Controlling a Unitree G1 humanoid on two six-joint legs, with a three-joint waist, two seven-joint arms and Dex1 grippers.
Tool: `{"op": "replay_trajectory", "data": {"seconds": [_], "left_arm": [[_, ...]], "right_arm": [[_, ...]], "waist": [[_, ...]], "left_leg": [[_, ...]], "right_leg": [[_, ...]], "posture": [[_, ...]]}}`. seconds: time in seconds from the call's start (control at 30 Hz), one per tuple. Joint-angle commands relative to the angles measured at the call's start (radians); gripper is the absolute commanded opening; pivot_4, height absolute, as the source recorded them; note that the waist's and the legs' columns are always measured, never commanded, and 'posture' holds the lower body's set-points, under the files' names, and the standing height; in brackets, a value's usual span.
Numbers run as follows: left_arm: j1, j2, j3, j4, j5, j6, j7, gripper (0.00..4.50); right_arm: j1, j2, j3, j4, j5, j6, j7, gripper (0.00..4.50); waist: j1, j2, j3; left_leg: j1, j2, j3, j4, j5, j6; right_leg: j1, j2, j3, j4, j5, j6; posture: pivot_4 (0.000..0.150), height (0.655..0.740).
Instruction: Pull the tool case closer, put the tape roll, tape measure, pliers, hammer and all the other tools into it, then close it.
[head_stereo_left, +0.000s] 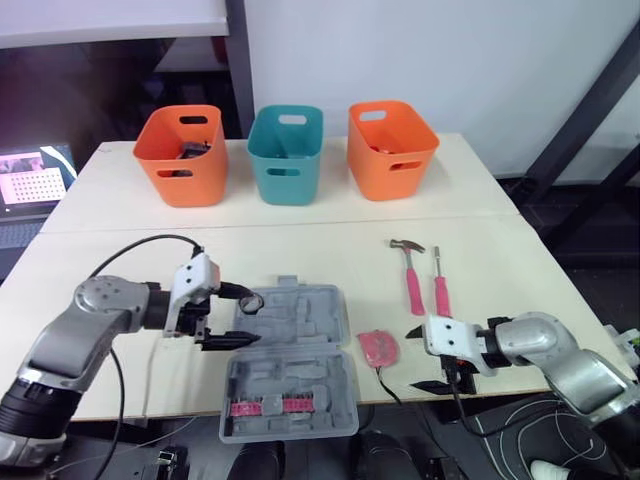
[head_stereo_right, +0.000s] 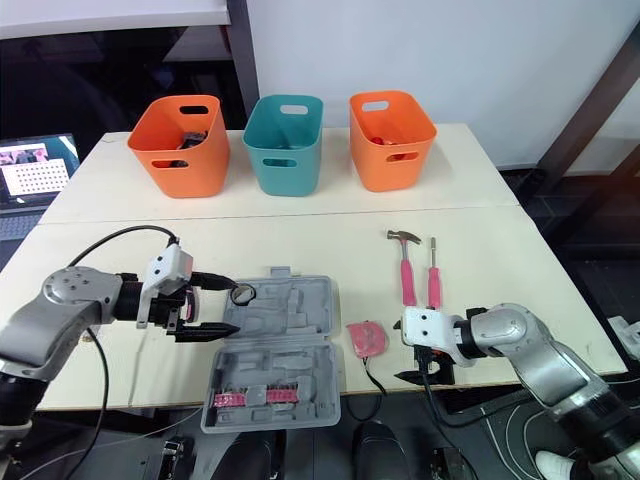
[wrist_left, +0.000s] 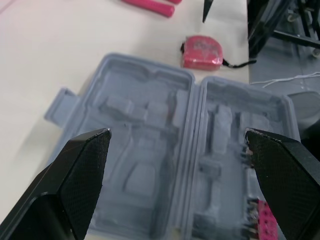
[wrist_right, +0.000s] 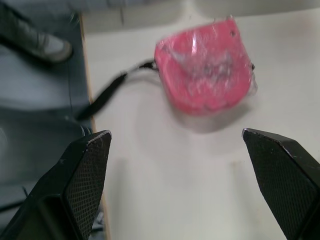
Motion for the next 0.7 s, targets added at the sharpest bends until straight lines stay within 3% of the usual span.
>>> {"op": "replay_trajectory", "data": {"seconds": [0.03,0.4,0.7], "left_arm": [[0.010,0.009,0.036,-0.044,-0.011,-0.002,0.017,4.50],[-0.023,-0.004,0.034,-0.018,-0.001,-0.022,0.049,4.50],[-0.047,0.005,0.032,-0.075,-0.013,0.027,0.075,4.50]], "right_arm": [[-0.061,0.049,0.016,0.085,-0.038,-0.080,0.023,4.44],[-0.208,0.210,0.080,0.258,-0.090,-0.127,0.095,4.44],[-0.213,0.238,0.091,0.306,-0.114,-0.083,0.117,4.44]], "waist": [[0.002,0.000,0.000],[0.003,0.000,0.000],[0.005,0.000,0.000]], "left_leg": [[0.000,0.000,0.000,0.001,0.000,0.000],[0.001,0.000,-0.001,0.001,0.000,0.000],[0.001,0.000,-0.001,0.002,0.000,0.000]], "right_leg": [[0.000,0.000,0.000,0.000,0.000,0.000],[0.001,0.001,0.000,0.001,0.003,-0.003],[0.002,0.001,0.001,0.001,0.003,-0.003]], "posture": [[0.150,0.7400],[0.150,0.7400],[0.150,0.7400]]}}
